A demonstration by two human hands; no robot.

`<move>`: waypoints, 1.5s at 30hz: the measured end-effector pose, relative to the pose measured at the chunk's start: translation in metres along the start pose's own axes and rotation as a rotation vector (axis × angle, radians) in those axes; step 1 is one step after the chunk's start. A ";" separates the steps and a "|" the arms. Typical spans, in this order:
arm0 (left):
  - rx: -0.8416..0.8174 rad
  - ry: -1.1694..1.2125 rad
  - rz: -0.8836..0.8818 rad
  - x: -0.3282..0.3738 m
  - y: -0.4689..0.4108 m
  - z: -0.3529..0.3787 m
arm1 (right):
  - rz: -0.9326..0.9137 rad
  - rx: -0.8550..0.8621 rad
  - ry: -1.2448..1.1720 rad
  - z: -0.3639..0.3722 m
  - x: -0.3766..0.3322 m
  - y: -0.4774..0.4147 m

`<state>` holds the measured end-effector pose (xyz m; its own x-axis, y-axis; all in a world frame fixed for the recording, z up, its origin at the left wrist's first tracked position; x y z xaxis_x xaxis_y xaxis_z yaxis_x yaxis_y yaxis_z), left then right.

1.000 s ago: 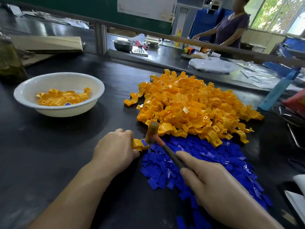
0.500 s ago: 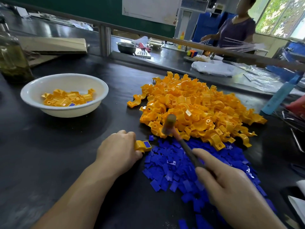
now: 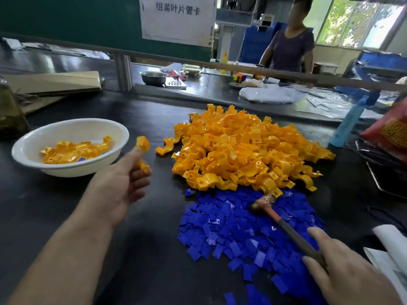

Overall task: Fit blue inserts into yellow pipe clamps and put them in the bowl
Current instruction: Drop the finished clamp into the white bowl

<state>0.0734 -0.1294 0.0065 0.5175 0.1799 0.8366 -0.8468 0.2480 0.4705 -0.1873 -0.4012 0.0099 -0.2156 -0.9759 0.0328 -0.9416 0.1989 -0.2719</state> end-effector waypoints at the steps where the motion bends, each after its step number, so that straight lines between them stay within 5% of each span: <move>1: 0.000 0.080 -0.015 0.011 -0.003 -0.003 | 0.013 -0.027 0.016 0.001 0.000 0.000; 4: 0.013 0.201 -0.069 0.043 -0.019 -0.011 | -0.013 -0.134 -0.020 0.005 0.000 -0.003; 10: -0.040 0.339 -0.031 0.067 -0.039 -0.016 | -0.121 0.001 -0.039 -0.015 -0.018 -0.012; 13: -0.008 -0.090 0.088 0.038 -0.030 0.015 | -0.215 -0.114 -0.079 -0.015 -0.043 -0.020; 16: 0.046 -0.907 0.368 -0.007 -0.024 0.057 | -0.181 -0.414 -0.134 0.010 -0.058 -0.023; 18: 0.055 -1.331 0.506 -0.032 -0.024 0.080 | -0.213 -0.465 -0.124 0.020 -0.067 -0.031; 21: 0.150 -1.593 0.611 -0.048 -0.026 0.098 | -0.232 -0.416 -0.111 0.023 -0.068 -0.046; 24: 0.261 -1.564 0.770 -0.049 -0.017 0.102 | -0.251 -0.388 -0.094 0.027 -0.066 -0.060; 27: 0.194 -1.508 0.853 -0.054 -0.006 0.099 | -0.283 -0.364 -0.082 0.031 -0.071 -0.069; 37: 0.049 -1.460 0.729 -0.067 0.001 0.079 | -0.270 -0.112 -0.249 0.038 -0.067 -0.068; 45: -0.073 -0.777 0.427 -0.063 0.006 0.069 | -0.216 0.067 -0.318 0.034 -0.059 -0.068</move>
<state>0.0273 -0.2047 -0.0245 -0.0925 -0.4188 0.9034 -0.9248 0.3725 0.0779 -0.1021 -0.3606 -0.0065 0.0865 -0.9759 -0.2005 -0.9351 -0.0101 -0.3542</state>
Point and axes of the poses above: each hand's wrist, its own y-axis away from the middle knuckle, its own z-axis out of the palm, x = y × z, the point moved 4 cm from there along -y, towards the middle knuckle, and after that the axes turned 15 degrees about -z, right-handed, at the moved point
